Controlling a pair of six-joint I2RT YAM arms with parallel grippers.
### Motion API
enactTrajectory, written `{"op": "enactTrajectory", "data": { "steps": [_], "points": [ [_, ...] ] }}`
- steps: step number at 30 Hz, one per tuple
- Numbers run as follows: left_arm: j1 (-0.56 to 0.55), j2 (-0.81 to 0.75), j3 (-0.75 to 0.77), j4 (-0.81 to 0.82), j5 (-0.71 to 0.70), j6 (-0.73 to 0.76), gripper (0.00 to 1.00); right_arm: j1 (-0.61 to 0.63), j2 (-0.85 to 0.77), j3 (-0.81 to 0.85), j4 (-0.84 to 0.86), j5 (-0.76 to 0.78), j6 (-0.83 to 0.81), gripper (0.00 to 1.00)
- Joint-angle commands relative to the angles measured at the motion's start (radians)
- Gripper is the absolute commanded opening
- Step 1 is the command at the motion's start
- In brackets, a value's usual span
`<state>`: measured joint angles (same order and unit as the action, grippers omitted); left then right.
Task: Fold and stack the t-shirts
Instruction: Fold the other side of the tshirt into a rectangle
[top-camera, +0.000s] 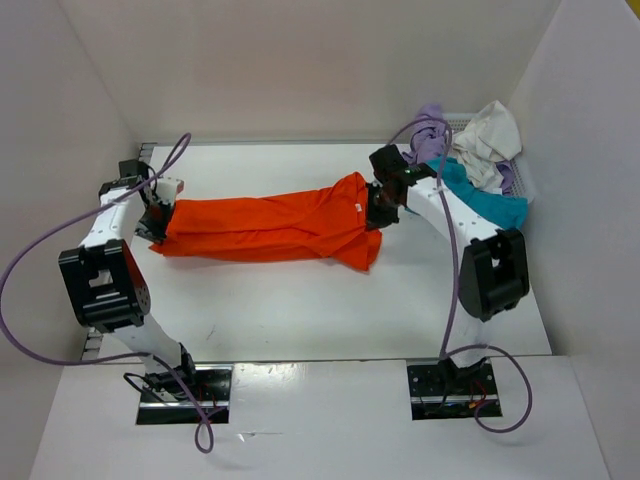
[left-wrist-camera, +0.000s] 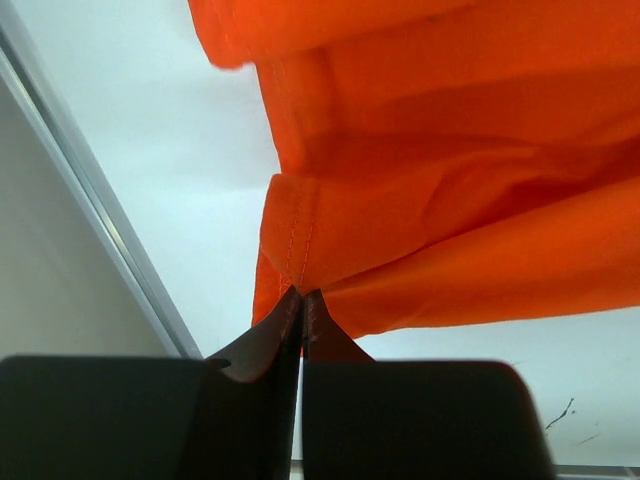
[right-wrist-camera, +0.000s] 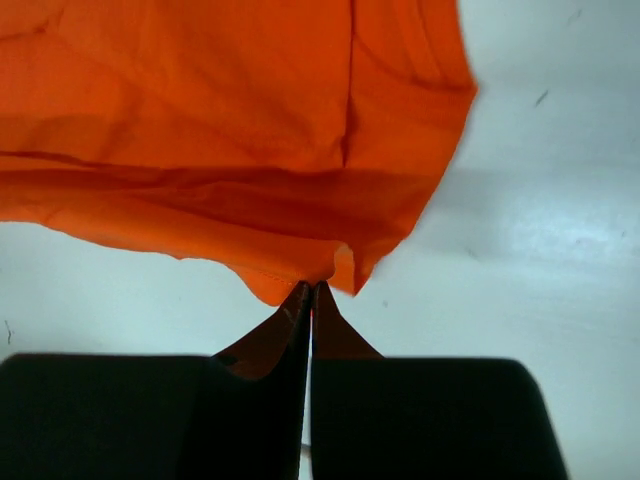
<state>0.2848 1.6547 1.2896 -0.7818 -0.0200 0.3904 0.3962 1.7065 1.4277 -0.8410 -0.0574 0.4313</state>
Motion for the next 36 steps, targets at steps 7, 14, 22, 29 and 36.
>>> {"op": "enactTrajectory", "data": {
  "steps": [7, 14, 22, 29, 36],
  "points": [
    [0.005, 0.209, 0.22, -0.017, 0.022, -0.033, 0.0, -0.046, 0.278, 0.361, 0.045, -0.005, -0.157, 0.0],
    [0.005, 0.266, 0.24, -0.007, -0.012, -0.042, 0.0, -0.037, 0.444, 0.549, 0.025, -0.016, -0.218, 0.0],
    [0.005, 0.312, 0.267, 0.003, -0.012, -0.062, 0.0, -0.028, 0.627, 0.826, -0.044, -0.028, -0.249, 0.0],
    [0.005, 0.349, 0.301, 0.003, -0.012, -0.082, 0.0, -0.037, 0.708, 0.947, -0.066, 0.001, -0.258, 0.0],
    [0.005, 0.379, 0.324, 0.003, -0.012, -0.091, 0.0, -0.046, 0.769, 0.998, -0.075, -0.033, -0.258, 0.0]
  ]
}}
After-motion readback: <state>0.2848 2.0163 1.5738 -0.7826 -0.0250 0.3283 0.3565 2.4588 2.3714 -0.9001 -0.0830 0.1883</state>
